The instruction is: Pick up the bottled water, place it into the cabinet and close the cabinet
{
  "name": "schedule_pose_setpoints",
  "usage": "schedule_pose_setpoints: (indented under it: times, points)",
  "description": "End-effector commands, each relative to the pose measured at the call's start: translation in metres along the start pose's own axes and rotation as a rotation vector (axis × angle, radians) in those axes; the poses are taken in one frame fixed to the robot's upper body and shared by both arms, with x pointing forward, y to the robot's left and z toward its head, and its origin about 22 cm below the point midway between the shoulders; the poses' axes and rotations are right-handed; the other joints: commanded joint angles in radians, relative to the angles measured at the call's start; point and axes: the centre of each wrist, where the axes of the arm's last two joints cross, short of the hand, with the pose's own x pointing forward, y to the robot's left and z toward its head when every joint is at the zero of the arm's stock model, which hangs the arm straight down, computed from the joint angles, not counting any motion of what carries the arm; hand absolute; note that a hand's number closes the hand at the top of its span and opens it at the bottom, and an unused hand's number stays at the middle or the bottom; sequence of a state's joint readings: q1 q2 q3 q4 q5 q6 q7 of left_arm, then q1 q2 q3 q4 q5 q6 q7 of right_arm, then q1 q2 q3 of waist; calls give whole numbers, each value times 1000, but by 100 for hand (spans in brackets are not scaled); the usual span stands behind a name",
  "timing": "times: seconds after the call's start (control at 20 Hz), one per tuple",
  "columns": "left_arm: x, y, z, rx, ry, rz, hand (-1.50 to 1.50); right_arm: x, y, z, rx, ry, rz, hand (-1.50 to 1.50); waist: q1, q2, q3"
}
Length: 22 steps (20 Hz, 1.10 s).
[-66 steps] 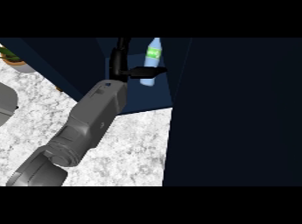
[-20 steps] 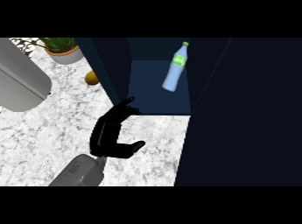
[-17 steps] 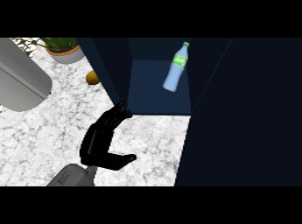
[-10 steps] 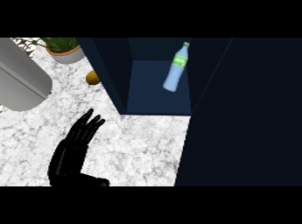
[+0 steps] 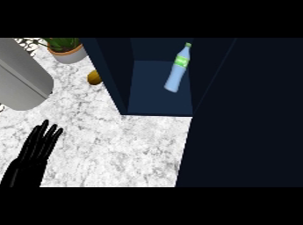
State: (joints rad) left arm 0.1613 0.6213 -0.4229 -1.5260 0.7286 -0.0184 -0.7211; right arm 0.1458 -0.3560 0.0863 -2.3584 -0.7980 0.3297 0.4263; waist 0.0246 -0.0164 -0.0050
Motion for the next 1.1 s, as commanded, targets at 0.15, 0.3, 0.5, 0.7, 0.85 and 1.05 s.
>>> schedule_pose_setpoints:
  times: [0.15, 0.3, 0.5, 0.7, 0.85, 1.05]
  points:
    - [39, 15, 6, -41, -12, -17, -150, 30, 50, -23, 85, -75, 179, 150, 9, -4, -1]
    - [46, 22, 5, -29, -18, -28, -150, 26, 62, -37, 144, -45, 162, 150, -6, -9, -2]
    - [49, 27, 16, -24, -17, -47, -150, 16, 76, -71, 176, -38, 128, 150, 2, -8, -4]
    - [58, 22, 16, -47, -8, -17, -150, 6, 104, -108, 169, -33, 115, 150, 4, -8, -4]
    - [78, 32, 13, -49, -10, -33, -150, 0, 138, -136, 167, -32, 106, 150, 10, -2, -1]
    - [87, 27, -1, -69, -29, -12, -150, -15, 153, -172, 61, -19, 86, 150, 17, 9, 1]
